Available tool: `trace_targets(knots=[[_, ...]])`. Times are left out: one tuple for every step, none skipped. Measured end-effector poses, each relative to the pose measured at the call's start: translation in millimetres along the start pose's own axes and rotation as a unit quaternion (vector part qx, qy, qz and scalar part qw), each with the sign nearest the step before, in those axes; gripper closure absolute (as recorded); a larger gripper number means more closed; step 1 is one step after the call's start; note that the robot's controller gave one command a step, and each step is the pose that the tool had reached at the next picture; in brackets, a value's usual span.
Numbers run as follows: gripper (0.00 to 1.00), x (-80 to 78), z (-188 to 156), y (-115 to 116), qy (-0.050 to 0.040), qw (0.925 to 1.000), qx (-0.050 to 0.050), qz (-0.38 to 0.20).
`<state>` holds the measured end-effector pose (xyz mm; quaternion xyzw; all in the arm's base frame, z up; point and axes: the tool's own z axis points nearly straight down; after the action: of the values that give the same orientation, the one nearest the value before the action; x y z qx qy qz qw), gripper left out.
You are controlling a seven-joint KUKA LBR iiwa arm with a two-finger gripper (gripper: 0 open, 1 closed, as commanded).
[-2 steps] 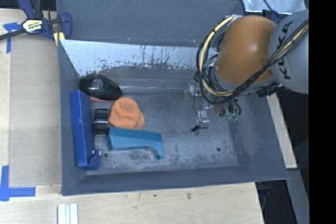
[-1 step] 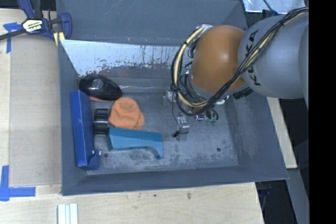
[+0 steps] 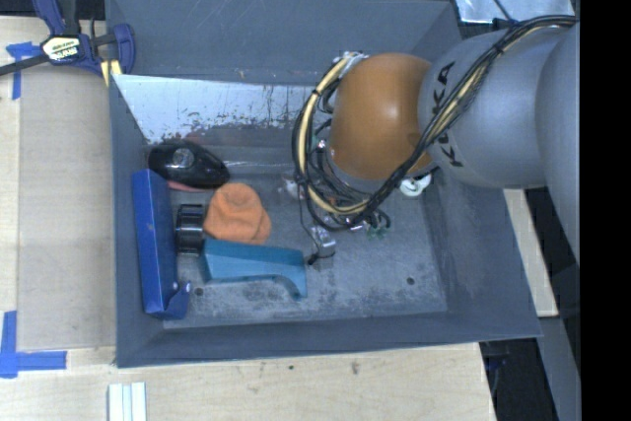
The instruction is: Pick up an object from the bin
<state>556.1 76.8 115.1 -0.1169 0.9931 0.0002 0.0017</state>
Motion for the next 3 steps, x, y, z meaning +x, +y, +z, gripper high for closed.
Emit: trace_targets(knots=[[0.00,2.2,10.8,36.6,0.0021,0.9996,0.002,-0.029],[0.00,3.9,46.0,101.3,0.0045,0.9994,0.004,-0.034],[1.00,-2.8,44.8,106.5,0.0077,0.9961,0.006,-0.088]])
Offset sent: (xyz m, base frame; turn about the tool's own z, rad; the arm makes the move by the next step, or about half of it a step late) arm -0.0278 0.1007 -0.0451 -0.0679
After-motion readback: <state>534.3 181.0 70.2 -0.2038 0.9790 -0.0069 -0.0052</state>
